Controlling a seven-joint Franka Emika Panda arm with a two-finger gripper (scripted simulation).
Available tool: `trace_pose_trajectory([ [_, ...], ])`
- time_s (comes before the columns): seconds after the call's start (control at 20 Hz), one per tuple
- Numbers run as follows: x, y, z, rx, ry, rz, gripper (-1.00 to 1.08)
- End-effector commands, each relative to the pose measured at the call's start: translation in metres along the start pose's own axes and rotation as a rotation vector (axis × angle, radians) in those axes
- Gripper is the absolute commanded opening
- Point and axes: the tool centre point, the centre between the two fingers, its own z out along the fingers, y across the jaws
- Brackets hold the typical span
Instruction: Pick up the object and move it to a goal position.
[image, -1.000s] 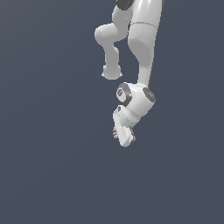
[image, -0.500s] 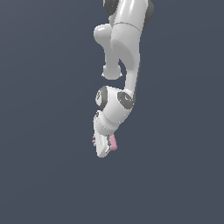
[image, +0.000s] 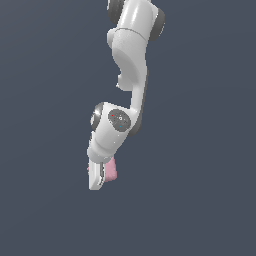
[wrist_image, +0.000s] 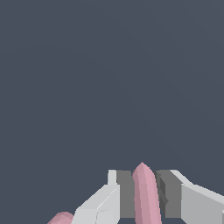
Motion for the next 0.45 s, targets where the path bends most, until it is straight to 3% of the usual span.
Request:
trace_pose_trajectory([
  [0.0, 0.009, -0.005, 0.003, 0.001, -0.001, -0.002, -1.00],
  [0.4, 0.021, -0.010, 0.006, 0.001, -0.001, -0.002, -1.00],
])
